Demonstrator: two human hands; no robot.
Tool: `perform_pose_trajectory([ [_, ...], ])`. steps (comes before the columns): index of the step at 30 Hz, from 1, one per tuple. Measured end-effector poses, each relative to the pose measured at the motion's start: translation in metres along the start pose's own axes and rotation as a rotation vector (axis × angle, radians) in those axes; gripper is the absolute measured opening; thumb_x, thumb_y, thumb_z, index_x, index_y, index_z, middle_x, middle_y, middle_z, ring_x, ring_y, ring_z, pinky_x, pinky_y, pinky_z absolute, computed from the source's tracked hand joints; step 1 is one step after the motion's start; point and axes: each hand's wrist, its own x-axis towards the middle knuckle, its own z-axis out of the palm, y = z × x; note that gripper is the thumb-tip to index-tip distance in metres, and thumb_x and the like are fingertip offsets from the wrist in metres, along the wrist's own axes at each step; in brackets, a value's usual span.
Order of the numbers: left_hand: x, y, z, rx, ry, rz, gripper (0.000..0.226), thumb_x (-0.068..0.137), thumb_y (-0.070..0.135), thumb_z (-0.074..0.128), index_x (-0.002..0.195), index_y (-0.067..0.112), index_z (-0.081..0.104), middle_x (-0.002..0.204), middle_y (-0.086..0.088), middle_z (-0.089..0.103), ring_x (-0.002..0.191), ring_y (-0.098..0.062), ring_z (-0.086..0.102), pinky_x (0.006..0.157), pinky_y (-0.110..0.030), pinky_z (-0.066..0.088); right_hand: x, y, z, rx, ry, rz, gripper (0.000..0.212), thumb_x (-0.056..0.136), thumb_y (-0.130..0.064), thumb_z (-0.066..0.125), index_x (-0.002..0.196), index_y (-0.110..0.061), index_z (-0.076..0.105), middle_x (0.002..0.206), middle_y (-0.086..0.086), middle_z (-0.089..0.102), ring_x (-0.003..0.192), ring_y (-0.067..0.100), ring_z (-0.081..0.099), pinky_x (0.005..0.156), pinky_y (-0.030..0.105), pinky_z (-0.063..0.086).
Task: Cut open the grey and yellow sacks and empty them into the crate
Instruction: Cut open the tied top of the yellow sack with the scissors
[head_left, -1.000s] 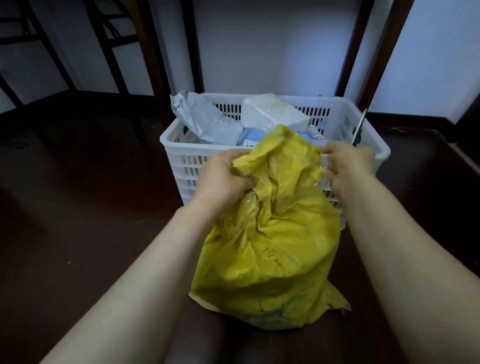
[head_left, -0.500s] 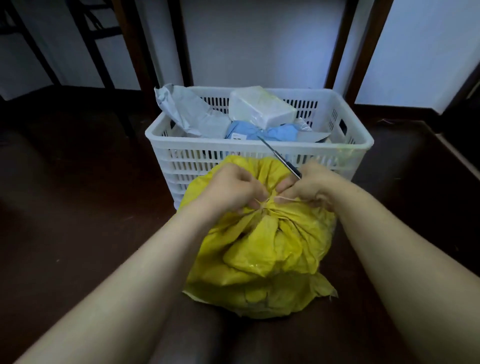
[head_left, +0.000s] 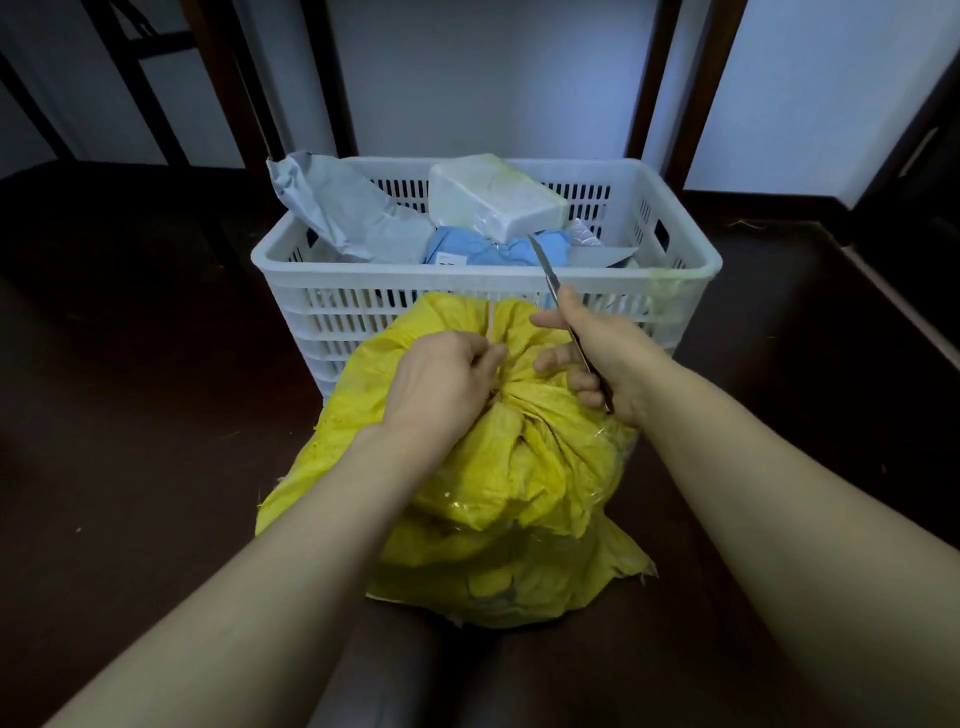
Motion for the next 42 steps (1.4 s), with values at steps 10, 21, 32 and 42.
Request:
perform_pose_trajectory([
  [10,0.01,-0.014,-0.043,-0.152,-0.022,-0.358,0.035,0.095,0.023,0.052,0.07,0.004,0.068,0.074,-0.014,0.071,0.069,-0.026,0.068,0.069,-0.036,0.058,-0.029,0.008,0.047,-0.169,-0.133,-0.158,0.019,0.101,-0.016,0.038,0.092,-0.011,0.055,0.057,0.003,0.061,0.046,0.01,0.051,0.034,0.018,0.032],
  [21,-0.008,-0.022,-0.032,-0.887,-0.161,-0.73,0.037,0.102,0.014,0.038,0.074,0.0,0.056,0.048,-0.008,0.062,0.055,-0.018,0.061,0.049,-0.022,0.054,-0.035,0.017,0.039,-0.301,-0.18,-0.031,0.028,0.098,-0.017,0.045,0.077,-0.008,0.059,0.054,0.002,0.046,0.043,0.013,0.036,0.039,0.025,0.028],
  [32,-0.004,-0.018,-0.02,-0.95,-0.105,-0.705,0.039,0.102,0.018,0.039,0.072,0.001,0.057,0.065,-0.013,0.062,0.048,-0.013,0.061,0.043,-0.018,0.053,-0.047,-0.003,0.015,-0.568,-0.258,0.059,0.028,0.099,-0.019,0.047,0.085,-0.001,0.062,0.048,0.003,0.042,0.029,0.009,0.03,0.032,0.014,0.022],
  [42,-0.001,-0.017,-0.017,-0.969,-0.108,-0.686,0.038,0.103,0.017,0.039,0.075,0.0,0.057,0.058,-0.011,0.064,0.045,-0.013,0.062,0.044,-0.02,0.054,-0.047,-0.006,0.014,-0.618,-0.24,0.089,0.028,0.1,-0.019,0.046,0.082,-0.003,0.061,0.05,0.004,0.042,0.028,0.008,0.03,0.032,0.012,0.022],
])
